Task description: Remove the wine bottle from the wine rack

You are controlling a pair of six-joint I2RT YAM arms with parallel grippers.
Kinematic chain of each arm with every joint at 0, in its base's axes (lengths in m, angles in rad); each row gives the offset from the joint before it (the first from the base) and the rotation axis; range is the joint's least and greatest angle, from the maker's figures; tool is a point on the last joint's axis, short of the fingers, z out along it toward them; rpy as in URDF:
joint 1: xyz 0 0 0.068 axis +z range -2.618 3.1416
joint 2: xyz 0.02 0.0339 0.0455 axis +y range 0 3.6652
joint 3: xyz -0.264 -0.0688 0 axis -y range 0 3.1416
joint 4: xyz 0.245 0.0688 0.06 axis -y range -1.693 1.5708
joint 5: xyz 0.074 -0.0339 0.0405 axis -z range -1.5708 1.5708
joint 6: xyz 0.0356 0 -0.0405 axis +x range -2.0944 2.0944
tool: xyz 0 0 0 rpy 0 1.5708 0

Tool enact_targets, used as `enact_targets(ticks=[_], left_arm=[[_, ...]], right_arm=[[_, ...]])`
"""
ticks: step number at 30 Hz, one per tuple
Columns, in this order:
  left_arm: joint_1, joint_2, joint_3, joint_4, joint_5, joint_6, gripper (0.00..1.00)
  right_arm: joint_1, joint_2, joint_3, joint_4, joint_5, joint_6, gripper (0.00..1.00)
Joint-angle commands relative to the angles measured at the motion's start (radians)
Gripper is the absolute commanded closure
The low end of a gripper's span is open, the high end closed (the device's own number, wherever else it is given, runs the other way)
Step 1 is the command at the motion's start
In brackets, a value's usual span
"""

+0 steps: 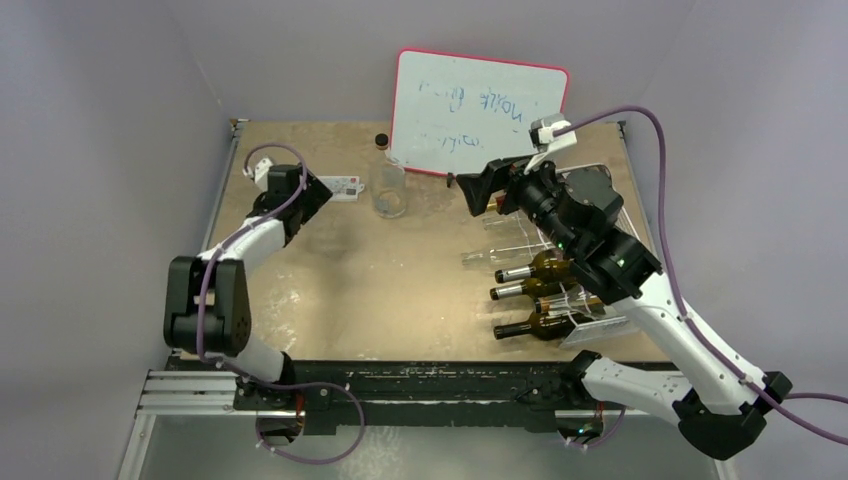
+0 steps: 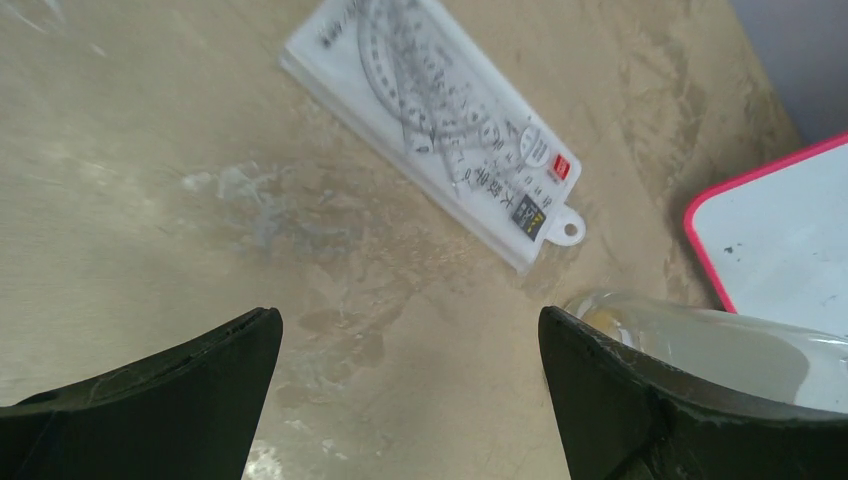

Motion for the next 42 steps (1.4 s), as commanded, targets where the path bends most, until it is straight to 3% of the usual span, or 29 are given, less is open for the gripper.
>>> enact_targets(ticks=[1,8,14,16,22,26,28,32,38,42], left_arm=[[0.032,0.125,0.019,0.159,0.175,-0.192,0.0],[0.055,0.413,0.146,0.311,0.225,-0.26,0.0],[0.066,0.695,0.483,0.356,0.307,-0.266,0.01],[0.068,0.709,0.547,0.334,0.3,-0.237,0.0],[0.072,0.435,0.486,0.253,0.212,-0.056,0.0],[0.071,0.23,0.446,0.132,0.09,0.076,0.0],[0.072,0.153,0.417,0.133,0.042,0.056,0.0],[0.084,0.04,0.452,0.14,0.132,0.053,0.0],[0.084,-0.138,0.398,0.162,0.082,0.18,0.0],[0.079,-0.173,0.399,0.167,0.158,0.182,0.0]], right_arm=[[0.002,-0.024,-0.007,-0.041,0.085,0.15,0.0],[0.002,0.016,0.116,-0.219,0.137,0.191,0.0],[0.002,-0.018,0.133,-0.273,0.093,0.077,0.0],[0.002,-0.044,0.113,-0.263,0.074,0.041,0.0],[0.002,-0.092,0.053,-0.253,0.114,-0.064,0.0],[0.002,0.009,0.131,-0.322,0.134,-0.202,0.0],[0.002,0.065,0.179,-0.367,0.129,-0.249,0.0],[0.002,0.151,0.215,-0.384,0.109,-0.323,0.0],[0.003,0.253,0.213,-0.422,0.113,-0.397,0.0],[0.002,0.304,0.2,-0.448,0.126,-0.476,0.0]])
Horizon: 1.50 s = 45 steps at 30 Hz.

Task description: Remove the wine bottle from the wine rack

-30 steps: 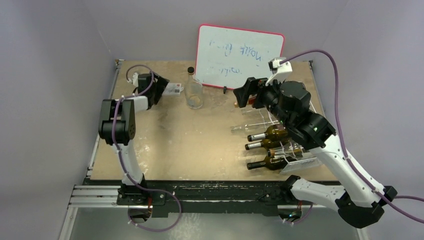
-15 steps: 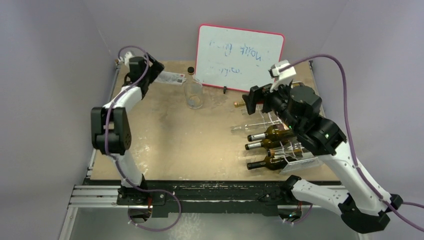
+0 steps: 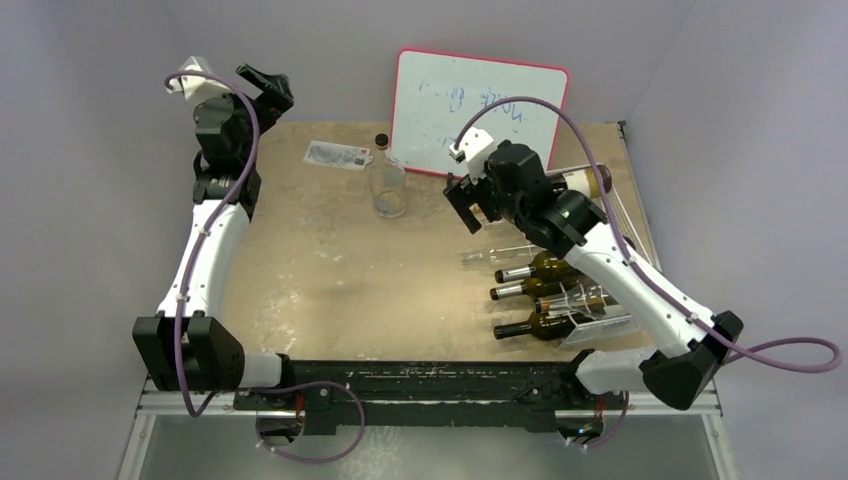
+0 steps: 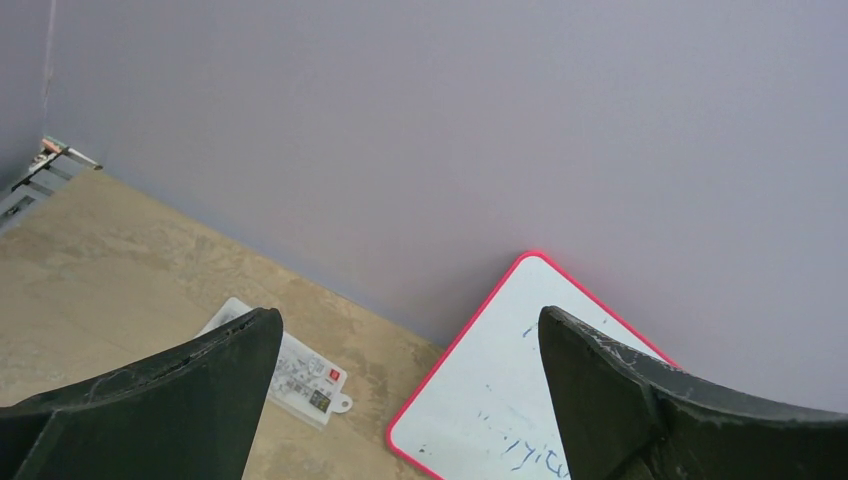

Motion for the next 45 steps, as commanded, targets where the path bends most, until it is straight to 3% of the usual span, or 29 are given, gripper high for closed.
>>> enact_targets(ticks=[1,4,7,23,38,45], left_arm=[[-0.005,-0.038,-0.008,0.035,0.074,0.05,0.0],[-0.017,-0.046,-0.009,0.052,0.135,0.06,0.0],[-0.019,-0.06,-0.011,0.061,0.17,0.064,0.02],[-0.048,-0.066,-0.024,0.071,0.184,0.103,0.03],[-0.047,-0.067,-0.027,0.058,0.161,0.137,0.04],[-0.029,-0.053,-0.029,0.064,0.172,0.123,0.04]], right_arm=[[0.003,0.035,0.017,-0.033,0.037,-0.127,0.0],[0.003,0.066,-0.01,-0.043,0.07,-0.188,0.01],[0.003,0.062,-0.083,0.015,0.085,-0.279,0.08],[-0.004,0.118,-0.313,0.242,0.128,-0.645,0.18],[-0.07,0.282,-0.321,0.455,0.2,-0.794,0.32],[-0.089,0.31,-0.353,0.542,0.209,-0.85,0.34]])
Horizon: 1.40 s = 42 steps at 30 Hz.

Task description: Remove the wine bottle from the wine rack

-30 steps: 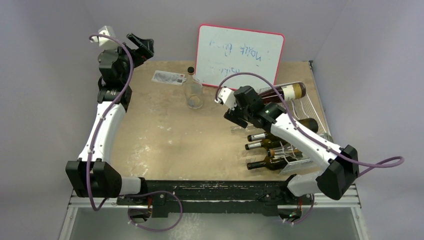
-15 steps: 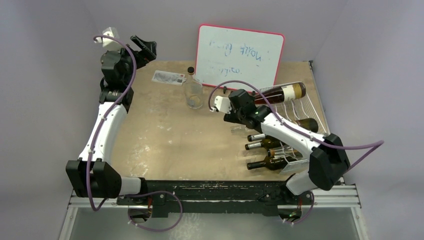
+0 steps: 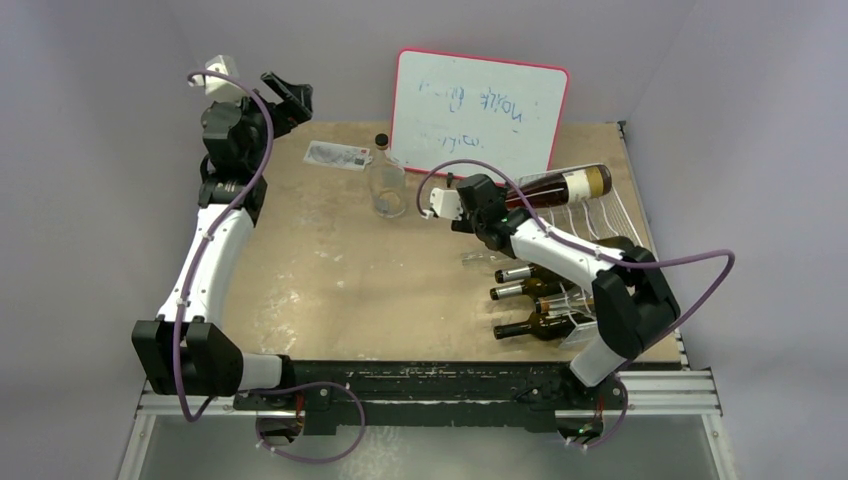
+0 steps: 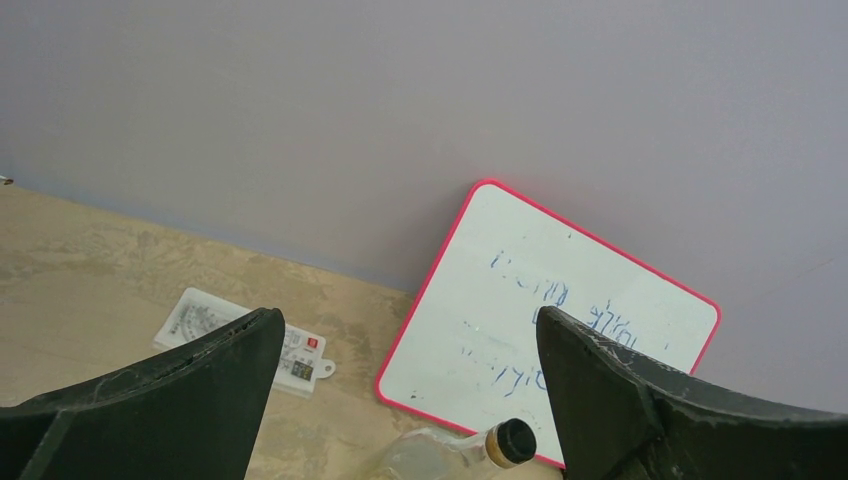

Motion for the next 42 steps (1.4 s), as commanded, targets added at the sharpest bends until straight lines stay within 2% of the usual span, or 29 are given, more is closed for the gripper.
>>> enact_targets(ticks=[1,19,27,35,42], left_arm=[[0.014,-0.015,0.004,0.046,0.008,0.012,0.04],[0.043,0.0,-0.005,0.091,0.071,-0.028,0.05],[0.061,0.007,-0.011,0.113,0.096,-0.049,0.05],[0.079,0.013,-0.016,0.13,0.114,-0.064,0.05],[0.089,0.016,-0.022,0.146,0.127,-0.076,0.05]], right_arm=[[-0.013,-0.002,-0.025,0.113,0.031,-0.066,0.35],[-0.049,0.017,-0.119,0.311,0.004,-0.16,0.45],[-0.049,-0.007,-0.121,0.311,-0.015,-0.14,0.72],[-0.047,-0.087,-0.112,0.289,0.043,-0.115,0.98],[-0.044,-0.191,-0.087,0.246,0.066,-0.043,1.0]])
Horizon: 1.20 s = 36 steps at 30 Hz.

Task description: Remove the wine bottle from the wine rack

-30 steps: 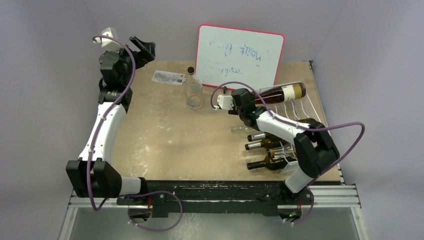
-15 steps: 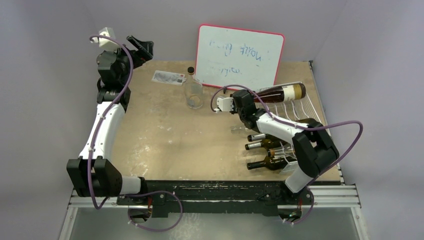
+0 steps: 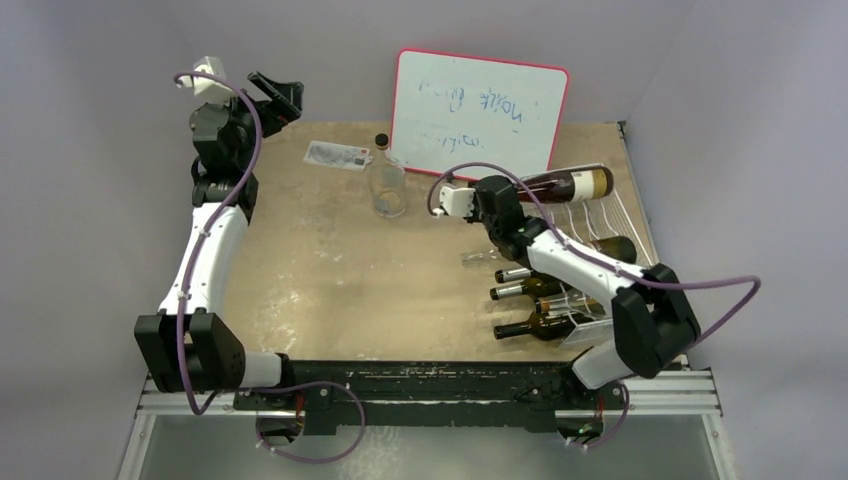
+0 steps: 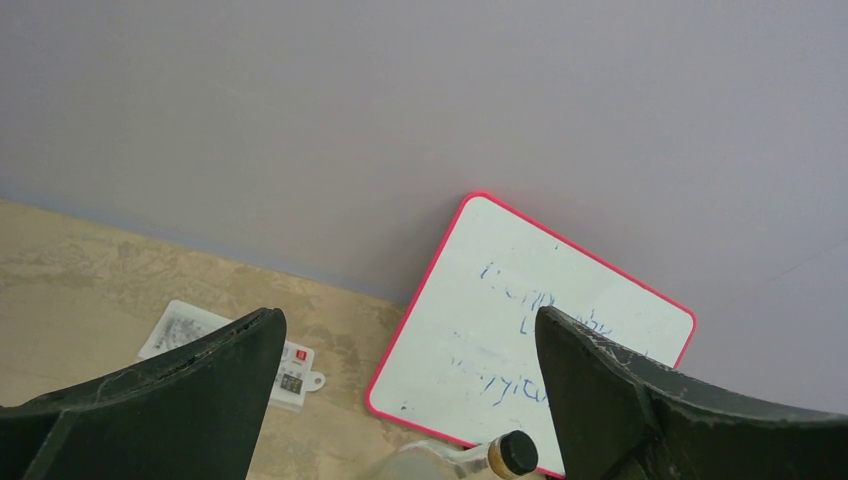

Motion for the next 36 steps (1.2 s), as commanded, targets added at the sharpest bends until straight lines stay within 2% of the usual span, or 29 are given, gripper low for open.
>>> enact_targets(ticks=[1,9,15,25,36], left_arm=[[0.013,0.0,-0.002,0.072,0.023,-0.016,0.05],[0.012,0.009,-0.009,0.08,0.024,-0.019,0.06],[0.012,0.015,-0.013,0.084,0.026,-0.02,0.06],[0.013,0.014,-0.017,0.087,0.022,-0.022,0.06],[0.012,0.015,-0.017,0.089,0.022,-0.022,0.07]], right_arm=[[-0.004,-0.121,0.038,0.018,0.065,0.155,1.0],[0.01,-0.226,0.016,0.042,0.103,0.227,1.0],[0.015,-0.323,-0.025,0.122,0.13,0.246,1.0],[0.016,-0.397,0.026,0.165,0.204,0.344,1.0],[0.05,-0.455,0.13,0.176,0.269,0.273,1.0]])
